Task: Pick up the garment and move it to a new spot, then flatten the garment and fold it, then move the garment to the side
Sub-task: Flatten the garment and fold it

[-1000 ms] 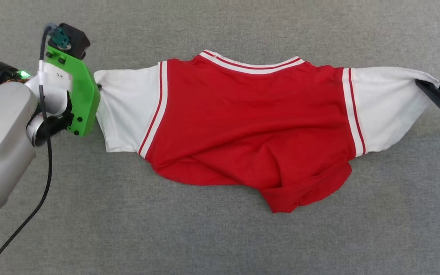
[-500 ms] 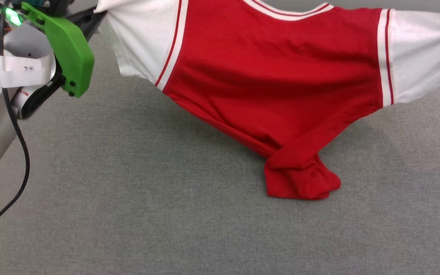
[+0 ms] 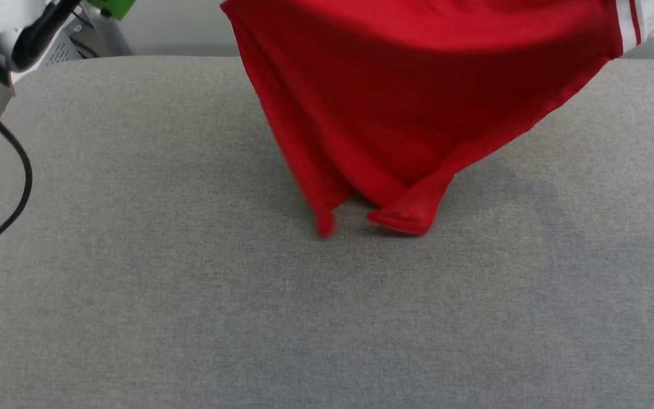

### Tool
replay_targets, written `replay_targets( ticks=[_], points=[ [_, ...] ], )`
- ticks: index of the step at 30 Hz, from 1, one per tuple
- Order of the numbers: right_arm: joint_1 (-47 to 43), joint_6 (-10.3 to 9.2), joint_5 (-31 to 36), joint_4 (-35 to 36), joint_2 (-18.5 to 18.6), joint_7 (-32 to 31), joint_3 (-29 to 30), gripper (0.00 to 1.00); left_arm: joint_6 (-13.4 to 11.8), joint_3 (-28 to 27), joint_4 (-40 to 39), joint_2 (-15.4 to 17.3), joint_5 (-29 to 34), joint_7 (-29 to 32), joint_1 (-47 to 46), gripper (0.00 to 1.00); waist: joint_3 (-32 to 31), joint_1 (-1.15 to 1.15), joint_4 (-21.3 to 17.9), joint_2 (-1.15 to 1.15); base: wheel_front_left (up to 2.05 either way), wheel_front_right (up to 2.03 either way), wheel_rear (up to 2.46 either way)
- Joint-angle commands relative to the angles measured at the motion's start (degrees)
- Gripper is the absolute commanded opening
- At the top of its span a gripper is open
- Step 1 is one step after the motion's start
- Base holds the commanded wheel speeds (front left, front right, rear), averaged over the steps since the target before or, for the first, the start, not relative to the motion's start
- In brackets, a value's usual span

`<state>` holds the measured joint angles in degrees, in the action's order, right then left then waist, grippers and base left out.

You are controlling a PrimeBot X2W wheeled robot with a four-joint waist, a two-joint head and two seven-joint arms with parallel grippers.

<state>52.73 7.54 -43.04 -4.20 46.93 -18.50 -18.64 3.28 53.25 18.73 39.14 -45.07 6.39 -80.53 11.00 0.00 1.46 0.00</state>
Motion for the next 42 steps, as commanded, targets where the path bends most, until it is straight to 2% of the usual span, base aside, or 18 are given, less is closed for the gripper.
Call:
replay_targets(
  ticks=[1, 10, 14, 22, 25, 29, 33, 36, 42],
  points=[
    [2.5, -0.05, 0.6, -0.8, -0.8, -0.1, -0.7, 0.00, -0.2, -0.4, 1.1, -0.9, 0.6, -0.5, -2.2, 0.00, 2.4, 0.00, -0.8, 0.00, 0.00, 0.00, 0.00],
    [22.5, -0.05, 4.9, -11.1, -4.6, 1.0, -7.2, 0.00, 1.2, -2.3, 12.4, -6.2, 3.7, -3.3, -16.5, 0.00, 12.4, 0.00, -2.8, 0.00, 0.00, 0.00, 0.00],
    [32.3, -0.05, 6.5, -17.0, -6.2, 3.0, -9.3, 0.00, 1.3, -3.1, 16.1, -7.4, 5.7, -5.5, -22.9, 0.00, 16.0, 0.00, -3.3, 0.00, 0.00, 0.00, 0.00],
    [48.9, -0.05, 9.9, -28.6, -8.8, 9.0, -14.6, 0.00, -1.7, -5.7, 16.1, -7.8, 6.9, -8.5, -29.6, 0.00, 18.7, 0.00, -3.0, 0.00, 0.00, 0.00, 0.00],
    [52.6, -0.05, 10.0, -32.2, -10.0, 10.8, -16.9, 0.00, -1.9, -6.2, 15.4, -7.2, 6.5, -7.8, -30.3, 0.00, 19.5, 0.00, -3.0, 0.00, 0.00, 0.00, 0.00],
    [55.3, -0.05, 9.2, -35.8, -11.6, 12.4, -20.3, 0.00, -1.4, -6.8, 14.9, -6.0, 5.2, -7.5, -29.5, 0.00, 21.0, 0.00, -3.1, 0.00, 0.00, 0.00, 0.00],
    [54.0, -0.05, 7.1, -38.6, -12.6, 15.0, -23.3, 0.00, -1.2, -6.3, 15.5, -6.0, 4.4, -8.6, -26.1, 0.00, 22.0, 0.00, -2.9, 0.00, 0.00, 0.00, 0.00],
    [51.0, -0.05, 5.0, -39.7, -12.6, 17.8, -26.0, 0.00, -1.1, -6.7, 15.9, -6.2, 2.7, -10.7, -22.3, 0.00, 22.2, 0.00, -2.7, 0.00, 0.00, 0.00, 0.00],
    [42.3, -0.05, -0.1, -37.5, -12.2, 23.7, -31.2, 0.00, -0.2, -6.2, 16.0, -4.0, 0.6, -14.6, -12.6, 0.00, 20.2, 0.00, -2.7, 0.00, 0.00, 0.00, 0.00]
  ],
)
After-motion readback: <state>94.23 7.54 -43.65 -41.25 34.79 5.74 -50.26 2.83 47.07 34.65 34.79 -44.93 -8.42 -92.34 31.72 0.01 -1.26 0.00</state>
